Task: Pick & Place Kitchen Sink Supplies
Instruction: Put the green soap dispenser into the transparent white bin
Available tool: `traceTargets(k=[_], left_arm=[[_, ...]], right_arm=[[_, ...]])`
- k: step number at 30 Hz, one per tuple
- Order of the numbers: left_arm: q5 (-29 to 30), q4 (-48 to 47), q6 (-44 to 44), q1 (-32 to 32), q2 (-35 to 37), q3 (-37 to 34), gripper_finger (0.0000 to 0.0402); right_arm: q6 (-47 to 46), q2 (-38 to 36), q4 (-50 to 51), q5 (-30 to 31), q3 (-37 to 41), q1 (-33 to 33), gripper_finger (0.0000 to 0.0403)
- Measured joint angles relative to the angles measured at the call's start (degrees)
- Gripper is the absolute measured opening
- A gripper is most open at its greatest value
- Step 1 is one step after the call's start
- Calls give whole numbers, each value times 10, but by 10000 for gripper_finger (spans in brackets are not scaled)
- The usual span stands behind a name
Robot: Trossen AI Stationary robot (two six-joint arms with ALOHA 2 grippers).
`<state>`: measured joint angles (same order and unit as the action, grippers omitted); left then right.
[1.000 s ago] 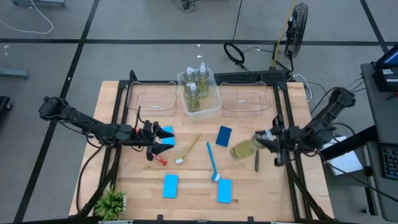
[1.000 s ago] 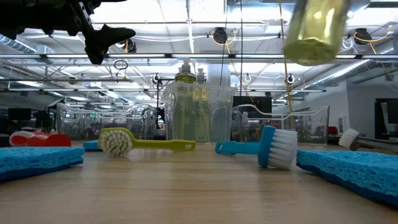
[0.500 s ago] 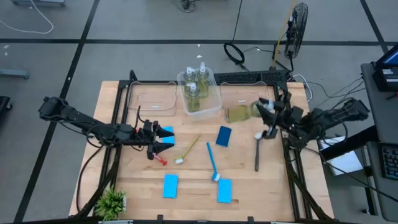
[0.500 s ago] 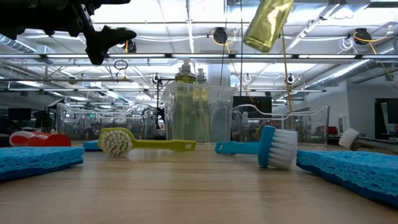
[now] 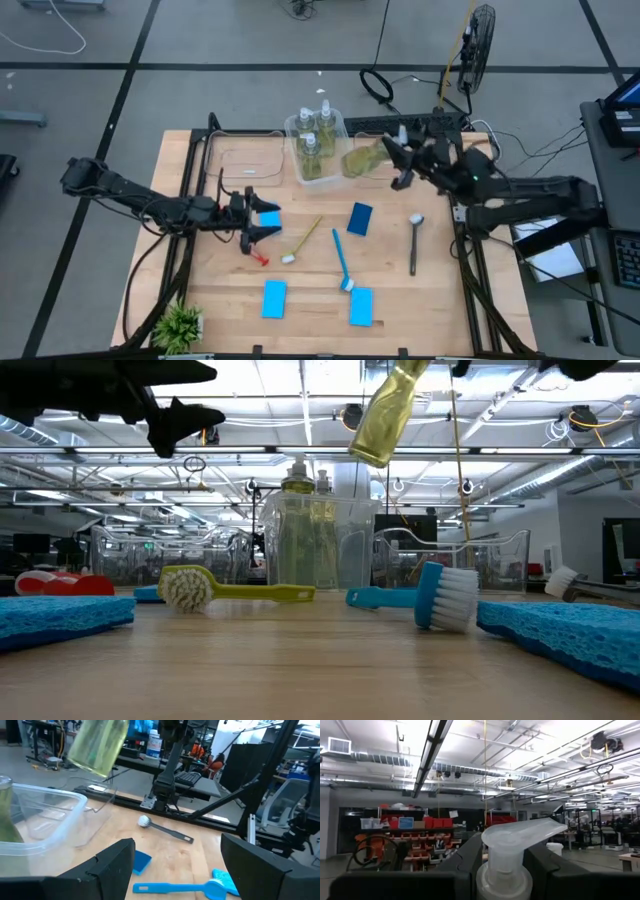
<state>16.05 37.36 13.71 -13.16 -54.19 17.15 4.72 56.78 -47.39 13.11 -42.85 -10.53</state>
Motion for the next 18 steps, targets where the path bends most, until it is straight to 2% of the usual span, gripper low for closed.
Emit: traceTargets(k=[6,12,18], left_arm=[[-26,0,-2,14,0,0,296],[-42,0,-2,34,0,0,296],[-47,-1,1,50,0,0,296]], right_arm=[[-19,87,19,-74,-62,-72,88],[-44,152,42,-114,-101,-121,88],[-47,205,40,-127,-112,-139,88]])
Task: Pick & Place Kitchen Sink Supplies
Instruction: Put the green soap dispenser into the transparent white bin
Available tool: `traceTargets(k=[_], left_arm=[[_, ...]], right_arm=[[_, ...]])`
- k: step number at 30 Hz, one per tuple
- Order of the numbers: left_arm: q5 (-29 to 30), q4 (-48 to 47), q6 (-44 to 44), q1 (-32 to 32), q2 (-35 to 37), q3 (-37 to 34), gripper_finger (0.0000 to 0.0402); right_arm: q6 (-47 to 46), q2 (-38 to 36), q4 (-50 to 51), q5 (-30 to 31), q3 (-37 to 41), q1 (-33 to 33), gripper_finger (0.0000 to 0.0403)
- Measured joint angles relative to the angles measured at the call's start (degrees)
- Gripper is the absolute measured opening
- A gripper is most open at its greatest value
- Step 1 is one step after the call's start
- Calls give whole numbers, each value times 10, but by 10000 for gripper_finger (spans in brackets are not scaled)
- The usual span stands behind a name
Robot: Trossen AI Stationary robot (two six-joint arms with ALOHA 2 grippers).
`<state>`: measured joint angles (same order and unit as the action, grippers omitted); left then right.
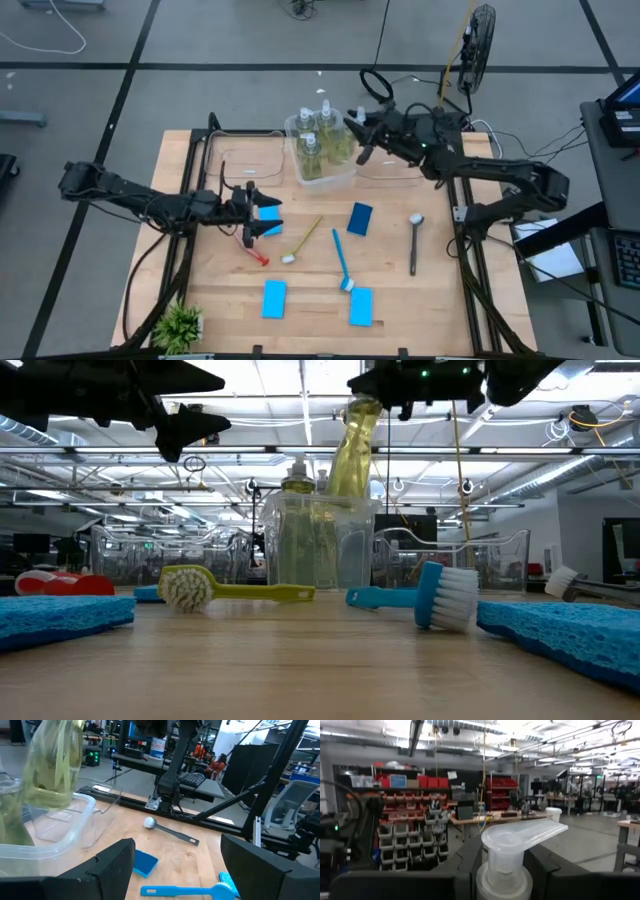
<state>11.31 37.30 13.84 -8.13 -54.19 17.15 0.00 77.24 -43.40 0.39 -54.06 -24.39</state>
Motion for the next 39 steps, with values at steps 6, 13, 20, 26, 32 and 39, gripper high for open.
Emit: traceTargets(k=[6,13,20,26,32,39], left_arm=[[-34,0,4,18,0,0,296],[-40,0,6,35,0,0,296],[-51,-3,16,44,0,0,296],[-55,-3,17,44,0,0,296],[-55,-3,23,44,0,0,296],[-55,-3,26,44,0,0,296]], right_arm=[[-10,35,-1,-8,0,-12,88],[-13,79,-18,-30,0,-16,88],[1,113,-18,-35,0,-21,88],[19,141,-28,-36,-1,-26,88],[16,174,-36,-35,-1,-26,88],[22,189,-40,-35,-1,-26,88]])
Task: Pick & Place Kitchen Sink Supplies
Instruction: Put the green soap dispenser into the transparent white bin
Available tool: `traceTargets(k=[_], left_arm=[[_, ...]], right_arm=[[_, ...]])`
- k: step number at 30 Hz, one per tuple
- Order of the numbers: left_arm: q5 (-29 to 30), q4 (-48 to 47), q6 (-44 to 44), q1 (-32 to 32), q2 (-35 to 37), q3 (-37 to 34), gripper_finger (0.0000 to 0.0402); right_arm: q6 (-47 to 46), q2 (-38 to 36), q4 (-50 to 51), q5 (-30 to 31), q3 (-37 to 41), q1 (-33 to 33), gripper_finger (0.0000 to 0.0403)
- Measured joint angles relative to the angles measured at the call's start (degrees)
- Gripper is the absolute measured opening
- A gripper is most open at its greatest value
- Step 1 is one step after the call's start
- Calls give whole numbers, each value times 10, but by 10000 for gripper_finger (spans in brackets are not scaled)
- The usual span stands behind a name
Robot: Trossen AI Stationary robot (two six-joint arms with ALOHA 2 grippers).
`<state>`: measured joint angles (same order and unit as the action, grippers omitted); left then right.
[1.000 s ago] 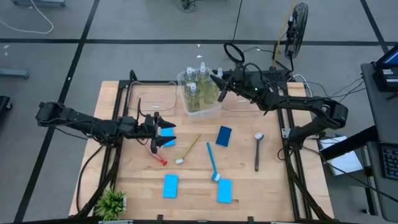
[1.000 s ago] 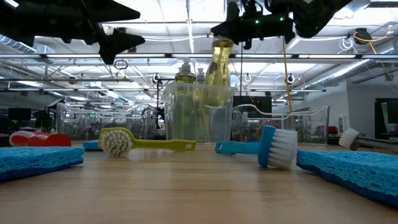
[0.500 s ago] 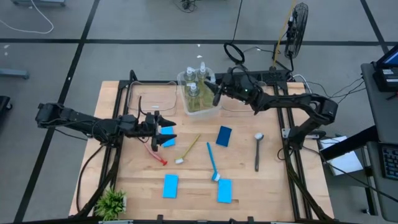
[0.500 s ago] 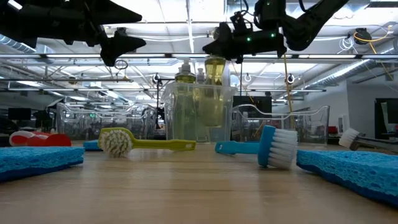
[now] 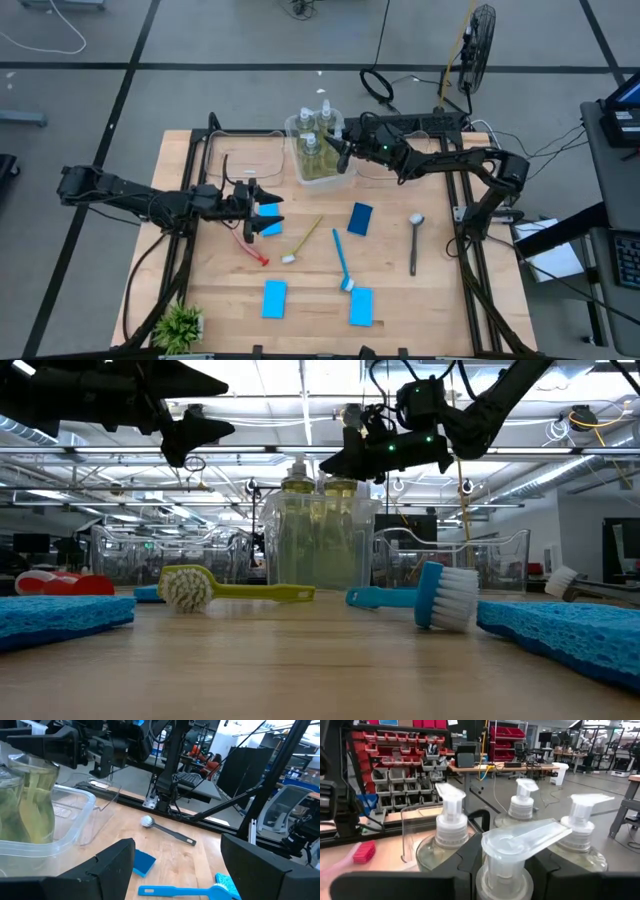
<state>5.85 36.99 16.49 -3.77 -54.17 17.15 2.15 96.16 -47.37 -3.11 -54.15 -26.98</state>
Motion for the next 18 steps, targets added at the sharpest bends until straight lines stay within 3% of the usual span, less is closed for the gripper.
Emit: traceTargets(k=[18], left_arm=[[0,-18,5,0,0,0,296]], right_arm=[[1,3,5,1,0,-1,114]])
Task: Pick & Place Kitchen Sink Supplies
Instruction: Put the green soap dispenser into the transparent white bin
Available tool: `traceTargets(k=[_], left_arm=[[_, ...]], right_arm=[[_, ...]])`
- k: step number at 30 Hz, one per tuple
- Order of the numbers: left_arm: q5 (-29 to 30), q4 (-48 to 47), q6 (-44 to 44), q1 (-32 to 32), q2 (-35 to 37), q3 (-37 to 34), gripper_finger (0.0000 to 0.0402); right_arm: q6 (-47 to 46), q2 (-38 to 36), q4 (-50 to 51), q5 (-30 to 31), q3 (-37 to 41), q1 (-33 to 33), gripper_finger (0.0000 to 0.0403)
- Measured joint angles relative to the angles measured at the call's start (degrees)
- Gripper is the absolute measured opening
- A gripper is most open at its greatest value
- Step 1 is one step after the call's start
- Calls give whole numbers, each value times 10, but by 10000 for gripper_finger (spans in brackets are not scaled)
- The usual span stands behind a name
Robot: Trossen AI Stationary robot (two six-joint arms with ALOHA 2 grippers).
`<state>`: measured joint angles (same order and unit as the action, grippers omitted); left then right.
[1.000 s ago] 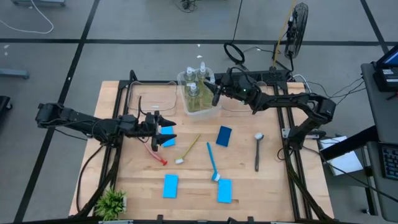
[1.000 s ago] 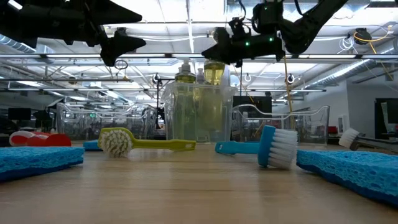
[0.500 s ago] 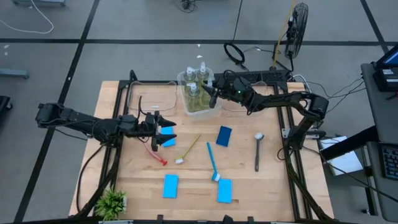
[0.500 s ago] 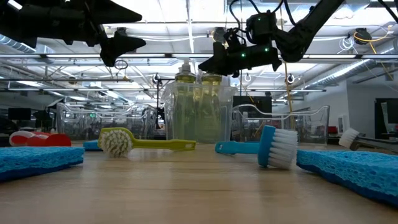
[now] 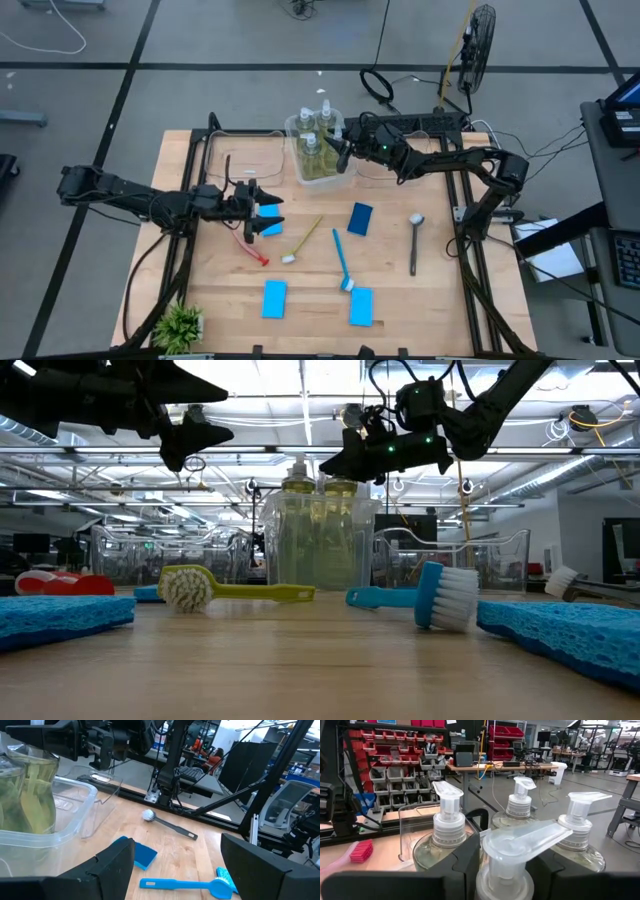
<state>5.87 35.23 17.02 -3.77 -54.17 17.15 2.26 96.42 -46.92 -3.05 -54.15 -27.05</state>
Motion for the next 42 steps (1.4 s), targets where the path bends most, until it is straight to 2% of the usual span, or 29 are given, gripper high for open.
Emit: traceTargets(k=[15,20,28,42], left_arm=[[0,-4,0,0,0,0,296],[0,-5,0,0,0,0,296],[0,-7,-1,0,0,0,296],[0,-8,-1,0,0,0,296]], right_arm=[[13,0,-3,-3,0,0,116],[17,0,-14,-45,0,0,116],[23,0,-8,-53,0,0,120],[34,-11,8,-44,1,-11,236]])
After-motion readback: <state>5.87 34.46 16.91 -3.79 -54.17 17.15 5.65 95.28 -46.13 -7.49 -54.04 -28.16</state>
